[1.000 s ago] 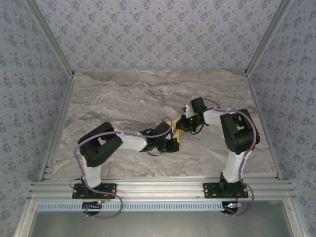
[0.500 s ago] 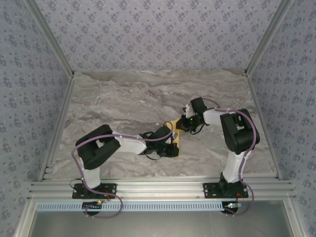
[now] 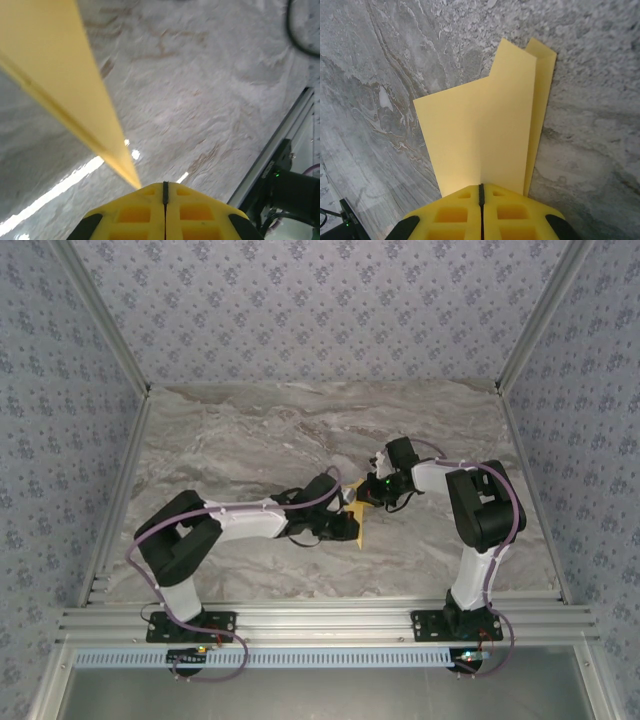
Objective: Fold a paper plane with a square sheet of paper (fold left side to right side)
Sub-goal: Fold the wing for the fifth time at the center of the table.
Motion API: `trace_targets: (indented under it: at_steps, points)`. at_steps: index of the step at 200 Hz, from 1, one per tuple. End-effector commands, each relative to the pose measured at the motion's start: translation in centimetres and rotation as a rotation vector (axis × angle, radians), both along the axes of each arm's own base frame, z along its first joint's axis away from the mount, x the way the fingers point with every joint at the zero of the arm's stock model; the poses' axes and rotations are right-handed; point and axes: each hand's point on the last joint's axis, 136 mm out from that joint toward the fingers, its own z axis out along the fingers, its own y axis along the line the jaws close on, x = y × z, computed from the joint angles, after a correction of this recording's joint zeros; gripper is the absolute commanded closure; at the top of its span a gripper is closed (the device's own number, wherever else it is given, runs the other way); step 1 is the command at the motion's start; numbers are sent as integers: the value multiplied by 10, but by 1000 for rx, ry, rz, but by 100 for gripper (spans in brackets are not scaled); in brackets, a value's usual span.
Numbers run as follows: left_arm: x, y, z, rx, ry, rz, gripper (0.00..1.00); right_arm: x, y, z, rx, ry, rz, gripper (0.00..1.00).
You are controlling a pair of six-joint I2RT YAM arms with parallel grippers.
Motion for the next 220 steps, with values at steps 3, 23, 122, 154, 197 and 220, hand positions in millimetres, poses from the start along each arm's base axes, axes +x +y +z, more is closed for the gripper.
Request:
trace_targets:
  at_steps: [3,23,122,154,197,220]
  points:
    - [6,-12,-2,9,-13,-56,95,-19,-22,-45,-169,95,-15,92]
    - [16,-16,-11,24,-20,-52,95,-19,-22,-45,-167,96,-14,92]
    - [21,-10,-50,116,13,-46,95,-18,-19,-44,-167,96,-7,92]
    - [7,-1,-60,176,23,-76,95,-18,-20,-45,-172,99,-8,92]
    - [-15,6,-69,205,33,-103,95,-18,-19,-44,-167,98,-7,92]
    - [-17,9,-69,187,36,-82,95,-14,-13,-37,-131,77,-8,91]
